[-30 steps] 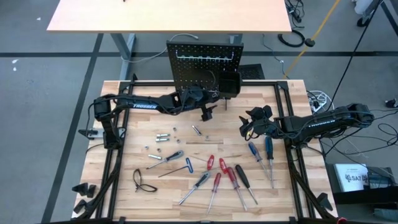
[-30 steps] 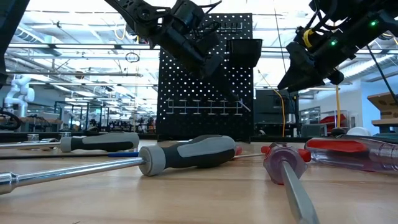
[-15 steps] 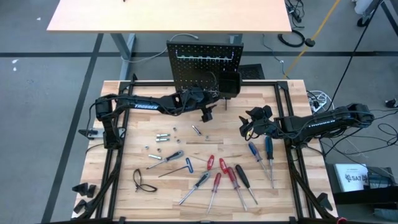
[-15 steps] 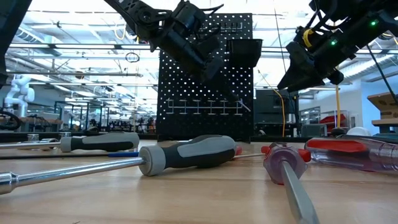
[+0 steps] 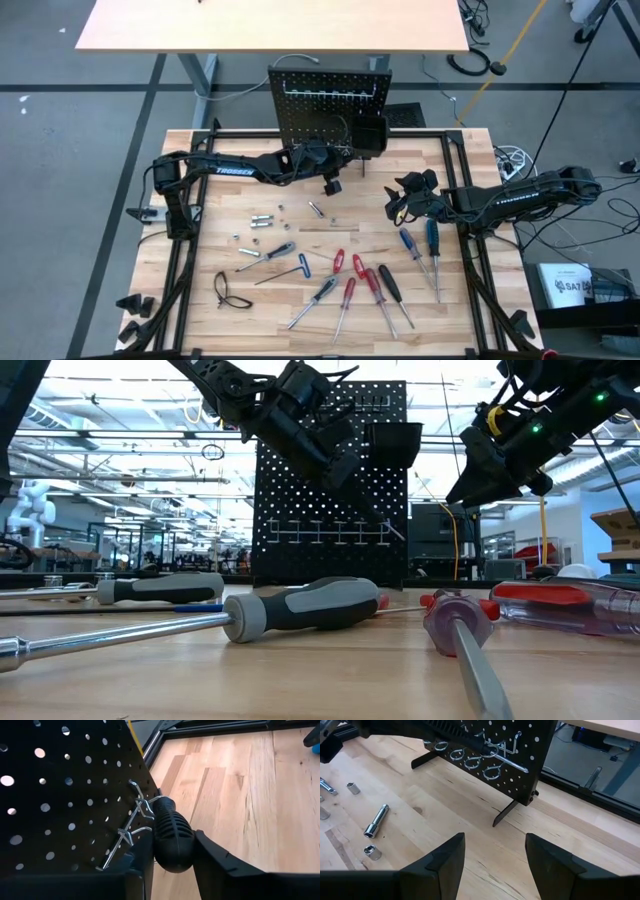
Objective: Hang tools onto peg board
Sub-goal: Hang the black screwdriver on the pegboard
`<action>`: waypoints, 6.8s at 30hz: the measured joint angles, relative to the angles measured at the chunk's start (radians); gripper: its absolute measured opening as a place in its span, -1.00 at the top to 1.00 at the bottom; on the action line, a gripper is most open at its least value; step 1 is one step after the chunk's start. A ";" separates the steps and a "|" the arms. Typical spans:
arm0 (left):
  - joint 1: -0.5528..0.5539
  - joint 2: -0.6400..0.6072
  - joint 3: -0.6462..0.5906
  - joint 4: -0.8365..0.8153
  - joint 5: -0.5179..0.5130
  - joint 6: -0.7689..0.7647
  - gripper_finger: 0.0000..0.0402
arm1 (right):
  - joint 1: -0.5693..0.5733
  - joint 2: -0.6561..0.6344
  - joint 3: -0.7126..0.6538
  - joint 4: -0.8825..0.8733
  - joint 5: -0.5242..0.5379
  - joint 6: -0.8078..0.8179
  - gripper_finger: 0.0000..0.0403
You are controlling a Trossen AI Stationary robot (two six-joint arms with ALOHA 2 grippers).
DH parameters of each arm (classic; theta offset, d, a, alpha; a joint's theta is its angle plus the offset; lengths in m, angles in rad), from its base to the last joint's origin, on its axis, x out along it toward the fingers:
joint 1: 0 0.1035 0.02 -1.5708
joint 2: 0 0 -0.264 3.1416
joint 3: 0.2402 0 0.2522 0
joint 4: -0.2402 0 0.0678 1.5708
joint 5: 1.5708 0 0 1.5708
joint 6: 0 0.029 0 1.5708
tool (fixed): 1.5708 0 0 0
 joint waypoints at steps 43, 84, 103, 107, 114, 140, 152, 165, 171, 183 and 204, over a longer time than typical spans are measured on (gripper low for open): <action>0.064 -0.046 0.377 -0.693 0.171 -0.007 0.48 | 0.002 0.002 0.000 0.008 -0.051 0.009 0.01; 0.083 0.220 0.901 -1.169 0.169 0.134 0.48 | 0.002 0.023 0.000 0.016 -0.046 0.004 0.01; 0.084 0.363 1.125 -1.311 0.194 0.166 0.48 | 0.002 0.075 0.000 0.072 -0.053 0.001 0.01; 0.080 0.370 1.126 -1.326 0.165 0.214 0.48 | 0.002 0.075 0.000 0.074 -0.053 0.001 0.01; 0.073 0.370 1.126 -1.343 0.120 0.246 0.48 | -0.001 0.075 0.000 0.078 -0.004 0.015 0.01; 0.076 0.370 1.125 -1.336 0.123 0.246 0.48 | -0.493 0.316 -0.221 0.962 -0.603 0.632 1.00; 0.077 0.370 1.125 -1.342 0.124 0.265 0.48 | -0.509 0.528 -0.148 1.153 -0.553 0.710 1.00; 0.077 0.370 1.125 -1.343 0.124 0.270 0.48 | -0.518 0.543 -0.129 1.144 -0.469 0.715 1.00; 0.078 0.371 1.125 -1.342 0.125 0.270 0.48 | -0.525 0.543 -0.084 1.067 -0.470 0.711 1.00; 0.080 0.371 1.125 -1.342 0.126 0.270 0.48 | -0.530 0.543 -0.014 0.906 -0.470 0.696 1.00; 0.082 0.371 1.125 -1.351 0.127 0.273 0.48 | -0.529 0.686 -0.001 1.141 -0.493 0.629 1.00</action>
